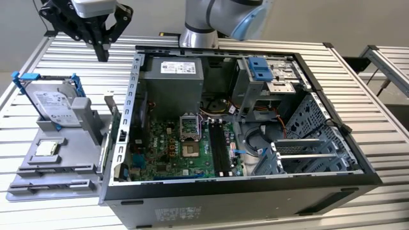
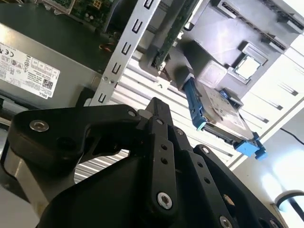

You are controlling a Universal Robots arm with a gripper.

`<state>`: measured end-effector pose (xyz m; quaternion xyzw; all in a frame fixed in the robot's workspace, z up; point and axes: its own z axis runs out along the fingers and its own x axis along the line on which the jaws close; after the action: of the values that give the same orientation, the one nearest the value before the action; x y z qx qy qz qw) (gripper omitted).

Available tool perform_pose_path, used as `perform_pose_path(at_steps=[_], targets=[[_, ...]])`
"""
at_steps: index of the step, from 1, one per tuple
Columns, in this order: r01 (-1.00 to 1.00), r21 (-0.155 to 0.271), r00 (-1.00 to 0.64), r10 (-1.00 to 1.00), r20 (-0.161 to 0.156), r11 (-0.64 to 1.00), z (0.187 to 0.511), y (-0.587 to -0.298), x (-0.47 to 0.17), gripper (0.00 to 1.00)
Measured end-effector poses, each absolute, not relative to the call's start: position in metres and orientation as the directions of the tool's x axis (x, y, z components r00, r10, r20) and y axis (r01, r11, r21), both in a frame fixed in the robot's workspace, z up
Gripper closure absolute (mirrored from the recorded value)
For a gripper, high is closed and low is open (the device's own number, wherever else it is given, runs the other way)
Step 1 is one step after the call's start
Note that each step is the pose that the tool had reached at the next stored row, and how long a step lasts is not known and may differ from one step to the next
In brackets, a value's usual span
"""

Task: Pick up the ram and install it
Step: 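Reach for the ram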

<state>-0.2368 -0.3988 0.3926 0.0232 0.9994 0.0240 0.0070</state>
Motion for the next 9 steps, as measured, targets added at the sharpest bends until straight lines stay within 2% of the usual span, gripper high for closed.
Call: perform_pose_path(at_steps=[9], targets=[[0.04, 0.048, -0.999, 0.04, -0.013, 0.998, 0.393, -0.399, -0.263, 1.0]])
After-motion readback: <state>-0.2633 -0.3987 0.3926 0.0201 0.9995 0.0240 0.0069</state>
